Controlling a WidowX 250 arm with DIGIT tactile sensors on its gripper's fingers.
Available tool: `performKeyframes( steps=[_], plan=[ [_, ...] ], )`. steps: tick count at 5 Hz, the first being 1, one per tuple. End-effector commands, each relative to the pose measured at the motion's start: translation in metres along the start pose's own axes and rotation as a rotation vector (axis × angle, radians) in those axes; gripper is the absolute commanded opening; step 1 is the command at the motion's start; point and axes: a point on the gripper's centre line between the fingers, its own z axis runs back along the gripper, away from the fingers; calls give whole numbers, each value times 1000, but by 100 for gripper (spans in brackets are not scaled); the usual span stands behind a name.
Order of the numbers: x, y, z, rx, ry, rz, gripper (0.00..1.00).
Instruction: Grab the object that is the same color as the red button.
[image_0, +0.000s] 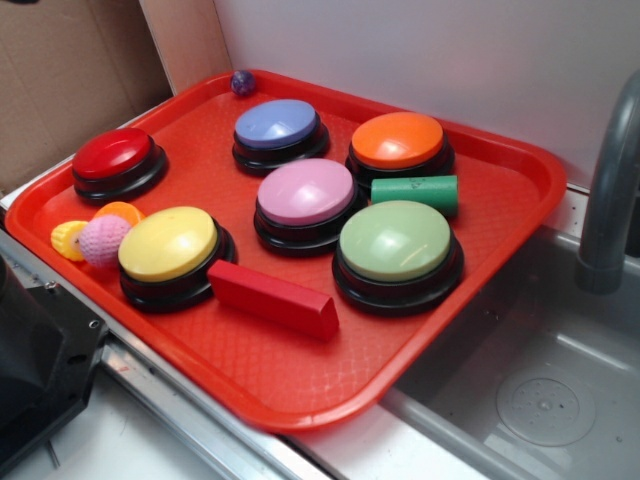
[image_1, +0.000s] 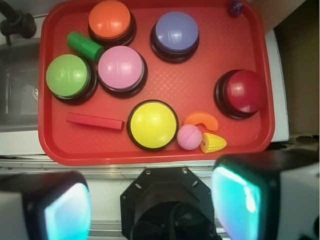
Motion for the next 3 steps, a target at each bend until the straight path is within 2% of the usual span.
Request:
performKeyframes(
  steps=[1,2,3],
  plan=[
    [0,0,0,0,0,0,100],
    [5,-16,-7,42,-17,-166,100],
    [7,-36,-21,28,-49,-345,100]
  ],
)
